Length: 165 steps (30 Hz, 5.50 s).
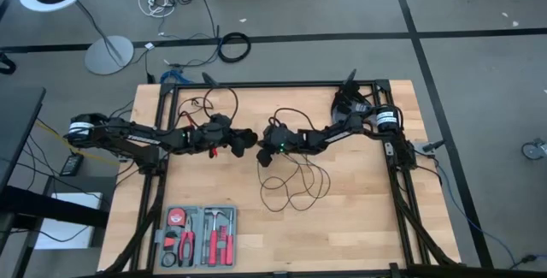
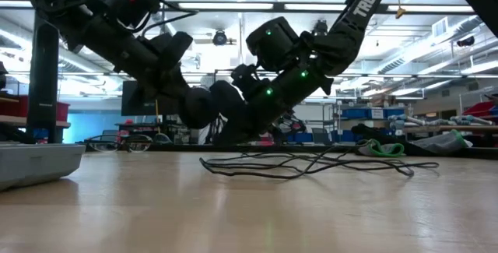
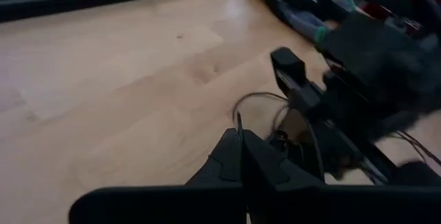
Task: Coil cords
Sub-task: Coil the black wire onto the black spool
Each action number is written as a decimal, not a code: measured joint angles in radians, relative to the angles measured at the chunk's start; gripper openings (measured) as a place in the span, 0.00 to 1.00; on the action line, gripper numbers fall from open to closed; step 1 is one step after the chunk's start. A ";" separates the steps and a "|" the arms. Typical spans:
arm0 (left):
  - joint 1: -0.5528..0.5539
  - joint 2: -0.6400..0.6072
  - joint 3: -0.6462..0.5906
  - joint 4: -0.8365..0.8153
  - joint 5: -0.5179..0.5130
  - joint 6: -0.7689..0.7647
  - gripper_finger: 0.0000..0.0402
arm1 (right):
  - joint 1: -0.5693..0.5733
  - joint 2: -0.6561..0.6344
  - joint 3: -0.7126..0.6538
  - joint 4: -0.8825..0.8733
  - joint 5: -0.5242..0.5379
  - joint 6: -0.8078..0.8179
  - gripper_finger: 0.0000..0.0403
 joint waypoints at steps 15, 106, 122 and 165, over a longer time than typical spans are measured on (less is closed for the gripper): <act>0.000 -0.038 0.000 -0.143 -0.044 0.003 0.00 | 0.008 -0.043 0.001 0.066 -0.074 -0.053 0.00; 0.065 -0.037 0.000 0.043 0.228 0.070 0.00 | -0.058 -0.098 0.297 -0.472 -0.099 -0.423 0.04; 0.066 -0.037 0.001 -0.080 0.143 0.065 0.00 | -0.054 -0.098 0.297 -0.462 -0.118 -0.423 0.24; 0.094 0.255 0.005 0.082 0.011 0.011 0.00 | 0.017 -0.056 0.173 -0.329 -0.096 -0.332 0.25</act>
